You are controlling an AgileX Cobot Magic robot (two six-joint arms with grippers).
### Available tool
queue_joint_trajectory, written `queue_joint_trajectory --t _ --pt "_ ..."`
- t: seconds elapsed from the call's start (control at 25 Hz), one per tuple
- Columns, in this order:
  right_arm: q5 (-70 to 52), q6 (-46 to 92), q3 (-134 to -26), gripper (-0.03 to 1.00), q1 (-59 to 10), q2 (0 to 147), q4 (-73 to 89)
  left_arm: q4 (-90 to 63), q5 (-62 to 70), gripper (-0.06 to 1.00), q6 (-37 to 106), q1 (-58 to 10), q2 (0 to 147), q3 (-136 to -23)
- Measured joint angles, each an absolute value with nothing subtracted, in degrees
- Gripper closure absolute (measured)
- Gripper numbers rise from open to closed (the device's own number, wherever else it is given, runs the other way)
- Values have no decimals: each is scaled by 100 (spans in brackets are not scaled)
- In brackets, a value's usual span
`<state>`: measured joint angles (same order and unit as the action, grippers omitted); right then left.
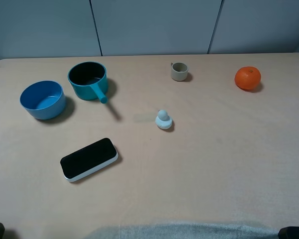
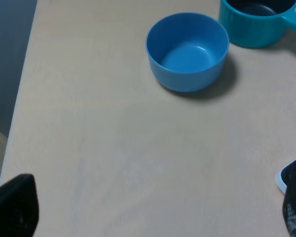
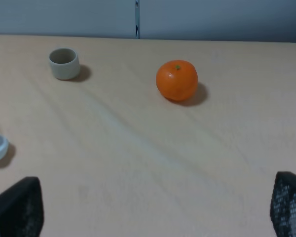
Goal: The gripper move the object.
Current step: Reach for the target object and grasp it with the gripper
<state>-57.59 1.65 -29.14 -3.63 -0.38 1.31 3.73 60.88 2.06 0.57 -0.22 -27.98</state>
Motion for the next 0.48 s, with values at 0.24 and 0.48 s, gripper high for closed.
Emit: queue_joint_trajectory --t 0.24,0.48 --pt "-5705 160 -2940 28 -363 -30 177 373 6088 -5 206 57 -22 -2798" --pt "-5582 160 -3311 28 -363 756 281 373 6088 -5 206 57 -22 -2798"
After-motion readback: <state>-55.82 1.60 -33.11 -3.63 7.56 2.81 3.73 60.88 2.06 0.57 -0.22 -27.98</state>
